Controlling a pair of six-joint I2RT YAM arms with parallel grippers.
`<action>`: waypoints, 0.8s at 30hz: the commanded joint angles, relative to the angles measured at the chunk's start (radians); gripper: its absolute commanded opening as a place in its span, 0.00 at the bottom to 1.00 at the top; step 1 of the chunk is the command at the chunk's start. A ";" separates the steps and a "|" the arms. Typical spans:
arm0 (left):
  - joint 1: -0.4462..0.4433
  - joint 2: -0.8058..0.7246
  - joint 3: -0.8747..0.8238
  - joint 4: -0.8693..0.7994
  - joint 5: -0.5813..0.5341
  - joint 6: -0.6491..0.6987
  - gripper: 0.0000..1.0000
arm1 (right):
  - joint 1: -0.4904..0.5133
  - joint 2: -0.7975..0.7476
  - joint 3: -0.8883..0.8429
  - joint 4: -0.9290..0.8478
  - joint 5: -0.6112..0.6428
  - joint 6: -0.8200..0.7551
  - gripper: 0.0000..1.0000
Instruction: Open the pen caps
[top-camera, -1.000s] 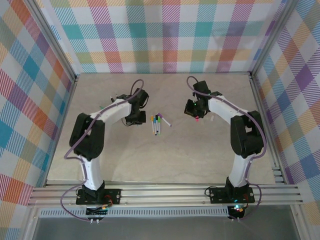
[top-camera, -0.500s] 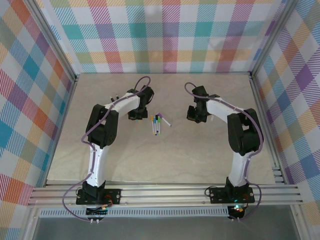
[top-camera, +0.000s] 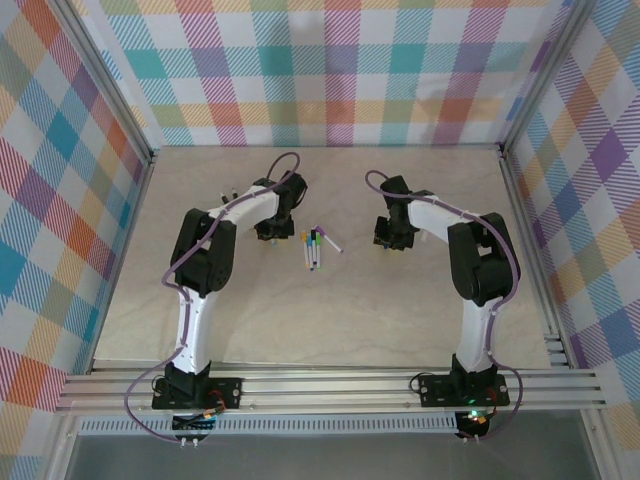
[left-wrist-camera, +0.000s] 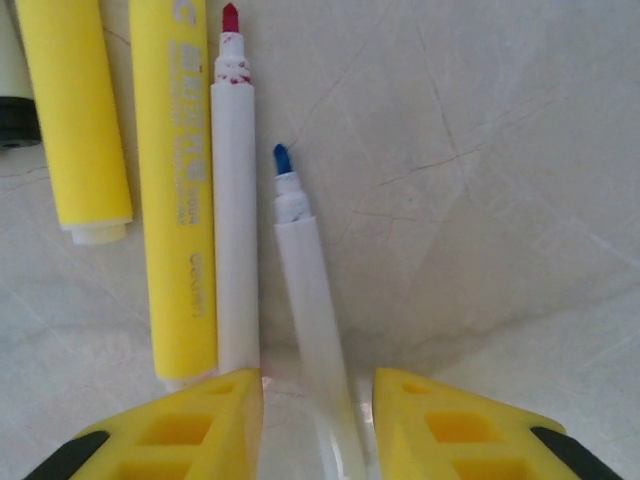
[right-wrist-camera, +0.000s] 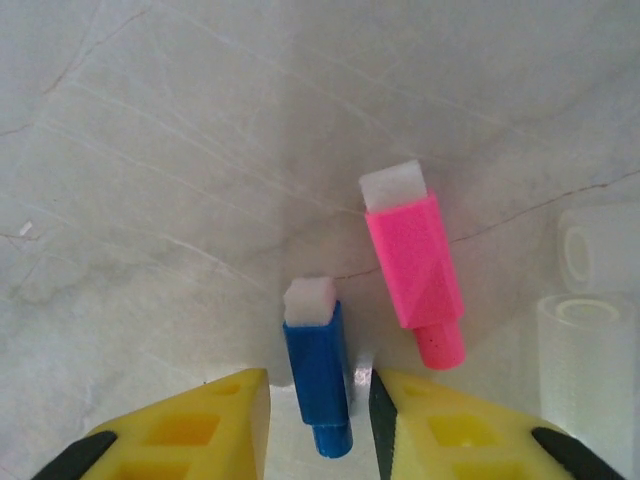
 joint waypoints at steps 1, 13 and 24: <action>0.011 -0.101 -0.016 0.005 -0.034 -0.023 0.33 | 0.006 -0.016 0.011 -0.051 0.033 -0.003 0.37; -0.063 -0.363 -0.200 0.059 0.000 -0.026 0.31 | 0.094 -0.229 -0.058 -0.064 0.056 0.016 0.42; -0.170 -0.454 -0.433 0.288 0.168 -0.108 0.40 | 0.127 -0.356 -0.175 -0.018 0.001 0.047 0.42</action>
